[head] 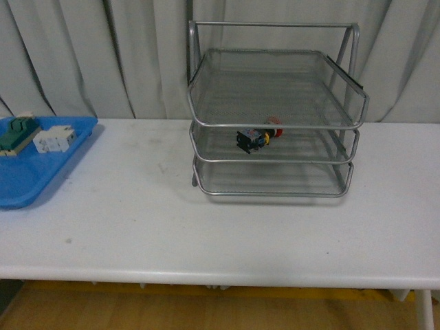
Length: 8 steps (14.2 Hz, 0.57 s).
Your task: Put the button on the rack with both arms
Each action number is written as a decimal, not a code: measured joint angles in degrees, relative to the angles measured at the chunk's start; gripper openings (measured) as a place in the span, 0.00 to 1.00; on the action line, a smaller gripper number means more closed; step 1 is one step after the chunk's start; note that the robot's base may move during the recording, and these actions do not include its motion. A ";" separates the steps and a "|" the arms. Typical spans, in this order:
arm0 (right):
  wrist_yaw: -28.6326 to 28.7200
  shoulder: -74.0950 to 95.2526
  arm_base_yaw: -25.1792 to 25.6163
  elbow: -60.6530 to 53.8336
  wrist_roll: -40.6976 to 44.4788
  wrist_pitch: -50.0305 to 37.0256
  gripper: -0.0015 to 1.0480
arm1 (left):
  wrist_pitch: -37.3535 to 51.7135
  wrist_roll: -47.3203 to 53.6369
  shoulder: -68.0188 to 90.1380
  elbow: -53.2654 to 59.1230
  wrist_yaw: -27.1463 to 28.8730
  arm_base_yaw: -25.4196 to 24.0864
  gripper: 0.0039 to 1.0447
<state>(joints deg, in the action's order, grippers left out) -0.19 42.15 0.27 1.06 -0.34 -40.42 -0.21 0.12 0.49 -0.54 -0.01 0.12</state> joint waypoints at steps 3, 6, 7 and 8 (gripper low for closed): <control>0.00 -8.09 0.00 -0.39 -0.02 7.04 0.02 | 0.00 0.00 0.00 0.00 0.00 0.00 0.94; 0.00 -14.16 0.00 -0.42 0.00 12.76 0.02 | 0.00 0.00 0.00 0.00 0.02 0.00 0.94; 0.00 -15.17 0.00 -0.42 0.00 13.55 0.02 | 0.00 0.00 0.00 0.00 0.00 0.00 0.94; 0.00 -16.52 0.00 -0.42 0.00 14.84 0.02 | 0.00 0.00 0.00 0.00 0.00 0.00 0.94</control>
<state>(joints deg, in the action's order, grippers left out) -0.19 25.63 0.27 0.64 -0.34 -25.58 -0.21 0.12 0.49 -0.54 -0.01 0.12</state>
